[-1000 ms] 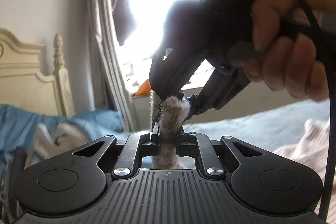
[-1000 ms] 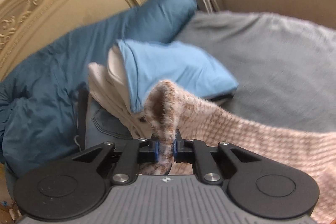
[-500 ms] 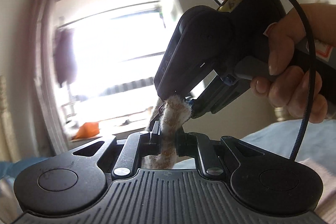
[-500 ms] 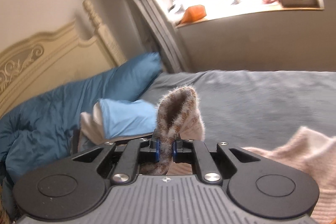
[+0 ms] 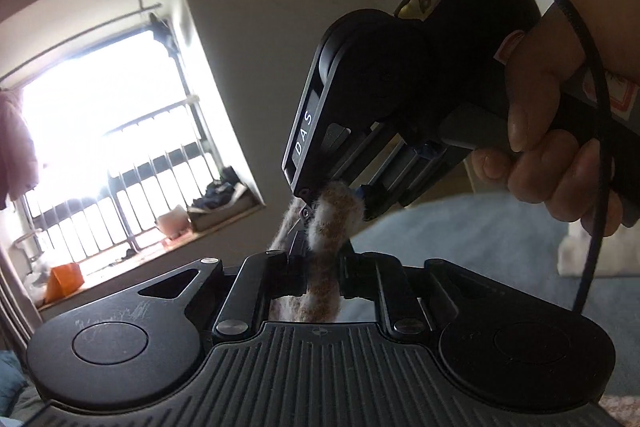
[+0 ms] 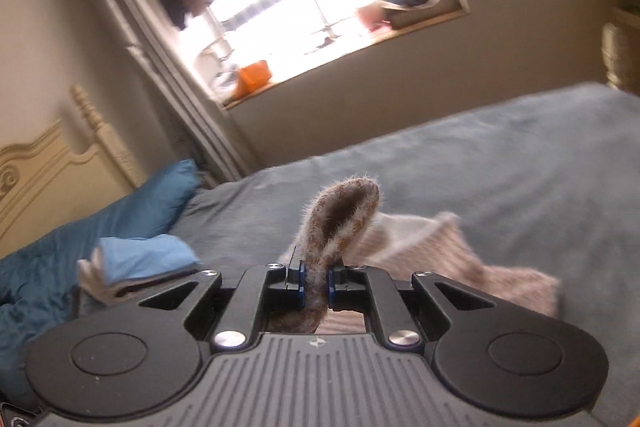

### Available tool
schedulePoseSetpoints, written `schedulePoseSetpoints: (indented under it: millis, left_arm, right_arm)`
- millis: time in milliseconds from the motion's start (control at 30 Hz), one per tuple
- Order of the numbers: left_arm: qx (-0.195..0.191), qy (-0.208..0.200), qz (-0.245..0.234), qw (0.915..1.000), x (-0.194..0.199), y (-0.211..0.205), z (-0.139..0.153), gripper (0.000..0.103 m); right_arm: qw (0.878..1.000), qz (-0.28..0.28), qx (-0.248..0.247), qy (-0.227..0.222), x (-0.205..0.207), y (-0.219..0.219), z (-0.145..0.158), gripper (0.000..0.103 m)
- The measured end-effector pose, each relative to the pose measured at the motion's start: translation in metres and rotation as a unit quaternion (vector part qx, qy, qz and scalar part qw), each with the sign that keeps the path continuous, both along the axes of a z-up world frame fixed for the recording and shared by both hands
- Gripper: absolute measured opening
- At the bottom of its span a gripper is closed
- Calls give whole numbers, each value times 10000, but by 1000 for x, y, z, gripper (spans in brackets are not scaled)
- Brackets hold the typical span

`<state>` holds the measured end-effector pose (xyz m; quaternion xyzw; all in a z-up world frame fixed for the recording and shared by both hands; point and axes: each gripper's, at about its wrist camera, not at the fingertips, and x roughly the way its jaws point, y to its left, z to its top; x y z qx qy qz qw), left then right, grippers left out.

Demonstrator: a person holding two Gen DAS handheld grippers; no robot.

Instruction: Fold clothes

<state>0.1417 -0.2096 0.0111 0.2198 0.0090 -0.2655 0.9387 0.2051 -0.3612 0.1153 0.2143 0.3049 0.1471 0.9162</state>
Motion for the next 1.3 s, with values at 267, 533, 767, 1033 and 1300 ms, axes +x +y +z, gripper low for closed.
schedulePoseSetpoints:
  millis: [267,533,767,1033,1300]
  left_arm:
    - [10,1727,61,9850,27,29,-51,41]
    - [-630,2221,1554,9605,74,128,-50,44]
    - [-283,2598,2202,9398,93,133,-78,44]
    - [-207,2508,2228,9418,85,136,-84,45]
    - [-317,2403,2056,9481,73,140,-81,46]
  right_arm:
    - [9946,-471,297,881,12,-56,-116,9]
    - [9934,-619,760,598,13,-78,-141,9]
    - [9890,-697,690,1111,14,-83,-182,10]
    - [9921,-622,659,866,6,-82,-173,10]
    - [9853,-1403,386,896,-12,-107,-166,30]
